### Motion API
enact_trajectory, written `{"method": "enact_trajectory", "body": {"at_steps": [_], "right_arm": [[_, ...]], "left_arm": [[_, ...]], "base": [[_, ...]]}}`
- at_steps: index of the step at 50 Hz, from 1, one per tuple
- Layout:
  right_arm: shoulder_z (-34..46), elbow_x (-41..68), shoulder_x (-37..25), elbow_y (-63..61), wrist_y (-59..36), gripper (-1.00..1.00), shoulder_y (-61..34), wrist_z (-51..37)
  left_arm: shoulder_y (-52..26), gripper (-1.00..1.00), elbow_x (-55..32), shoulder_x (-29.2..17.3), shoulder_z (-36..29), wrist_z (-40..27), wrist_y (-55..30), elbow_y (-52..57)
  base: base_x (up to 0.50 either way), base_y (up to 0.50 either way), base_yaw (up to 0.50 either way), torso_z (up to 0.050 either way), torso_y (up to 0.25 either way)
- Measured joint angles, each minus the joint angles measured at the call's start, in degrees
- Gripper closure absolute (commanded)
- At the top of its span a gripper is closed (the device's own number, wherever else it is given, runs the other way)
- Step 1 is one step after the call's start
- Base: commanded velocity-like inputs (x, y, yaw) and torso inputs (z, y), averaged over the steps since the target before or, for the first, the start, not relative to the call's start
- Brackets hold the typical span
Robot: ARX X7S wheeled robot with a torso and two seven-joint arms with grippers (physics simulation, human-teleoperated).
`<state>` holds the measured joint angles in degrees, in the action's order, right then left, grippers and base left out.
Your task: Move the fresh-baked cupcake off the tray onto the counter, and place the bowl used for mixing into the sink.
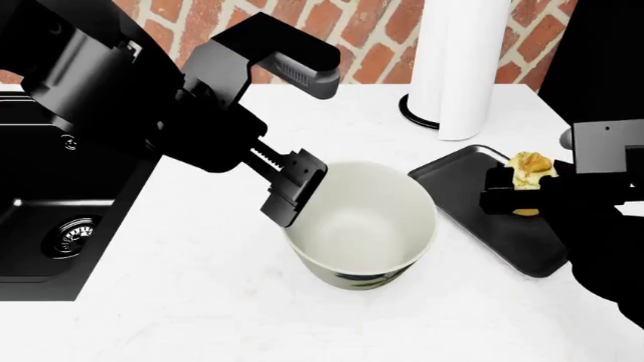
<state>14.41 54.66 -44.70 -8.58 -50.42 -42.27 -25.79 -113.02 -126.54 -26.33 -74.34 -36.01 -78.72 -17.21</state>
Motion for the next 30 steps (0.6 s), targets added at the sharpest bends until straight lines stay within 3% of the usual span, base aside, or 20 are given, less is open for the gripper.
{"method": "enact_trajectory", "body": {"at_steps": [30], "right_arm": [[-0.84,1.39,-0.69,-1.87,1.12,1.00,0.99,-0.71]], "left_arm": [[0.20,-1.00,0.28,-0.38,-0.70,0.85,0.42,0.84]], "base": [[0.00,0.00,0.00,0.000,0.000]]}}
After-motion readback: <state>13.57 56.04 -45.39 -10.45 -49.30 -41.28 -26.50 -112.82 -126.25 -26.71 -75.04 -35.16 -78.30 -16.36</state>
